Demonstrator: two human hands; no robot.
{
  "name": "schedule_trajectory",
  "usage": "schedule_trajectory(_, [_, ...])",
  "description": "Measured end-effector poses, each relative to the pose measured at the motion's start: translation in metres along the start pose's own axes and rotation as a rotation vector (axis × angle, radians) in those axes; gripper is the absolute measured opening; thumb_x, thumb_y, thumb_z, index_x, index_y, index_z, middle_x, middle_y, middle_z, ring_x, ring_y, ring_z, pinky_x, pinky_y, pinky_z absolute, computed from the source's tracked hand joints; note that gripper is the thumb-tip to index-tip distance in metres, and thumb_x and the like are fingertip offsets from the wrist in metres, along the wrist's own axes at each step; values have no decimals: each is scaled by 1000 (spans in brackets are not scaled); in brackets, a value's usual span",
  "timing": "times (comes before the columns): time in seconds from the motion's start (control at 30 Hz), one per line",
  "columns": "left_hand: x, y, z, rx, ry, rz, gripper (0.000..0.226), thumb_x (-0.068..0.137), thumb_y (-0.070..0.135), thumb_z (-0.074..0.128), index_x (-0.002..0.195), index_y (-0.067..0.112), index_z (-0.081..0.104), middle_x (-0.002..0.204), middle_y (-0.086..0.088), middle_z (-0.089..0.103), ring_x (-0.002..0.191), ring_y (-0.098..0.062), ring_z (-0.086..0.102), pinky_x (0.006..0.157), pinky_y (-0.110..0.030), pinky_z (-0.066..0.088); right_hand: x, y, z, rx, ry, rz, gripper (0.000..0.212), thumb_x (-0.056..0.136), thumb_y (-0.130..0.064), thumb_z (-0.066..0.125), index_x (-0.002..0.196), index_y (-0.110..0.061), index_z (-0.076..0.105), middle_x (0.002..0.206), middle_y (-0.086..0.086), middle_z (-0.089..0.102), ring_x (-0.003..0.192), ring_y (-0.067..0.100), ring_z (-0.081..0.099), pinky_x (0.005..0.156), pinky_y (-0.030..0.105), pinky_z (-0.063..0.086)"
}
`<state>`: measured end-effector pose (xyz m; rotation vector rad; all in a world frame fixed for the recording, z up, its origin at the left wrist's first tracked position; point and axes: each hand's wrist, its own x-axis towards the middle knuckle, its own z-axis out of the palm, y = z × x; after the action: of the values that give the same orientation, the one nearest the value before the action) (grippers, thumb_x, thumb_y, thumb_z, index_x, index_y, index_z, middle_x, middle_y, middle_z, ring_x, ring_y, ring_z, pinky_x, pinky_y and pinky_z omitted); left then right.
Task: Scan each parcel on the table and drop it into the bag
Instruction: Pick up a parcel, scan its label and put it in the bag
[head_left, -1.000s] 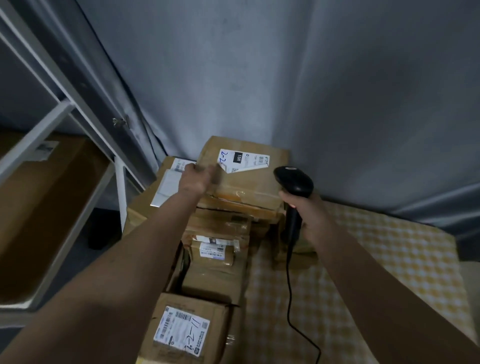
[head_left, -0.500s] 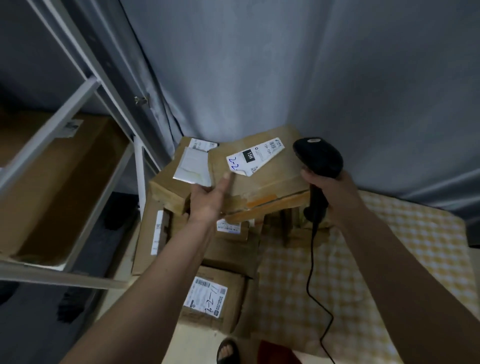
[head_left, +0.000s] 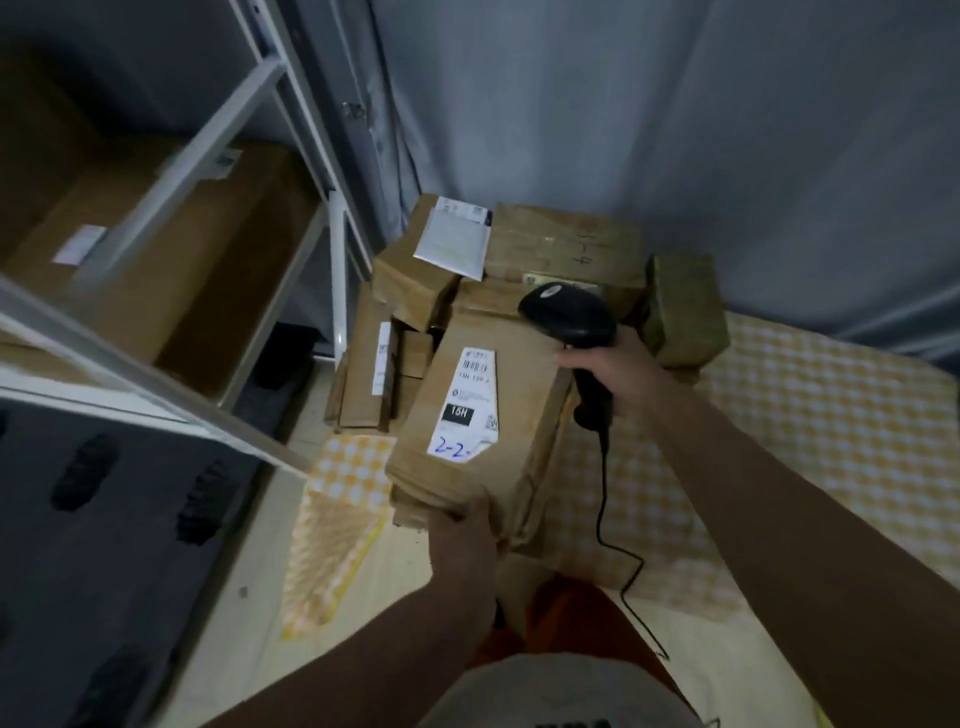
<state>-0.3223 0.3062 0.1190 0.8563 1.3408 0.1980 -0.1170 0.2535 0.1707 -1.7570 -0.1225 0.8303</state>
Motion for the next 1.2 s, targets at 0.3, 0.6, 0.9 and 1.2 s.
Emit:
schedule_trajectory(0.3, [16, -24, -18, 184, -179, -345, 11, 94, 15, 60, 84, 13, 55, 70, -4, 51, 58, -16, 49, 58, -29, 45, 18, 46, 57, -245, -150, 108, 36, 74, -4, 76, 107, -14, 67, 102, 6, 68, 102, 23, 60, 95, 34, 44])
schedule_trajectory(0.6, [27, 30, -11, 1118, -279, 424, 23, 95, 24, 56, 104, 10, 71, 98, 0, 68, 85, -13, 62, 73, -20, 52, 15, 56, 46, -234, -112, 124, 43, 75, -2, 76, 116, -9, 66, 107, 5, 68, 103, 20, 59, 91, 30, 41])
schedule_trajectory(0.9, [97, 30, 2, 1813, -342, 1041, 70, 102, 47, 29, 155, 10, 3, 164, -6, -3, 150, -21, -6, 123, -37, 2, 4, 67, 33, -93, -20, 172, 34, 74, -7, 78, 106, -9, 68, 102, 7, 68, 102, 23, 61, 94, 38, 45])
schedule_trajectory(1.2, [118, 78, 17, 1793, -387, 1124, 63, 96, 47, 48, 151, 37, 18, 162, 5, 8, 149, -25, 5, 119, -53, 10, -3, 77, 38, -27, -17, 204, 20, 73, -9, 78, 90, -16, 71, 96, 6, 70, 99, 23, 63, 96, 42, 46])
